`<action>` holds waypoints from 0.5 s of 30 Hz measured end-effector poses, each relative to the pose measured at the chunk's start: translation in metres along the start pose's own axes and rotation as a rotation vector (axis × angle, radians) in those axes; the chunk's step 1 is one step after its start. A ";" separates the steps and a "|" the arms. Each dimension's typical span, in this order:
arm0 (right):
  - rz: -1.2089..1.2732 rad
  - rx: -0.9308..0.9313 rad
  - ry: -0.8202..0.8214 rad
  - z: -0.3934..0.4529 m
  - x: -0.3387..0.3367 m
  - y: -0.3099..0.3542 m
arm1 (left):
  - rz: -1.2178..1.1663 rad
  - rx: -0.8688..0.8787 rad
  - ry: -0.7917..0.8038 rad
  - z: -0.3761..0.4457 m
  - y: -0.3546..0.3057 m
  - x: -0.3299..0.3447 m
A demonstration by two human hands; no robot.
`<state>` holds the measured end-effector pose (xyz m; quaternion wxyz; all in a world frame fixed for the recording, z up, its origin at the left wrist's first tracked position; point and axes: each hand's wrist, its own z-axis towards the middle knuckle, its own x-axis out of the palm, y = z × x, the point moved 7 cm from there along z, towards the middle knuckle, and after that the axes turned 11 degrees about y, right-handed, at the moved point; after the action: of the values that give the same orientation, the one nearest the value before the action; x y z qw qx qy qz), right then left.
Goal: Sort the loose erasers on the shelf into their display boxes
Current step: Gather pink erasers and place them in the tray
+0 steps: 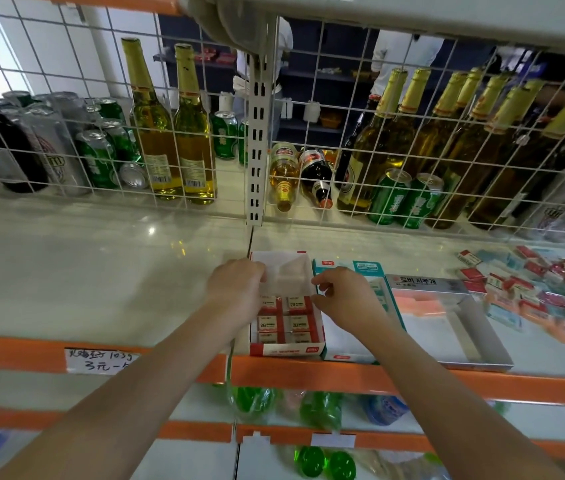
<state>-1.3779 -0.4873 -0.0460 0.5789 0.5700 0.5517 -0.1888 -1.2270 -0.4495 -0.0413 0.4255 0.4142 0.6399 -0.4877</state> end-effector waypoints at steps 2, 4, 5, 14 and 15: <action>0.011 -0.014 0.002 0.000 -0.001 -0.001 | -0.045 0.066 0.029 0.000 -0.003 0.002; 0.028 -0.014 0.006 -0.001 0.000 -0.003 | -0.073 0.140 0.069 0.000 -0.010 0.005; 0.033 -0.013 0.009 -0.001 0.000 -0.004 | -0.071 0.169 0.089 0.000 -0.014 0.007; 0.029 -0.045 0.012 -0.004 0.000 -0.008 | 0.023 0.226 0.234 0.004 -0.028 0.032; 0.042 -0.044 0.012 -0.004 0.001 -0.009 | 0.026 0.226 0.235 0.005 -0.027 0.032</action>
<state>-1.3866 -0.4860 -0.0494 0.5918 0.5698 0.5471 -0.1607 -1.2616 -0.4553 -0.0655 0.3048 0.5221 0.6207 -0.4993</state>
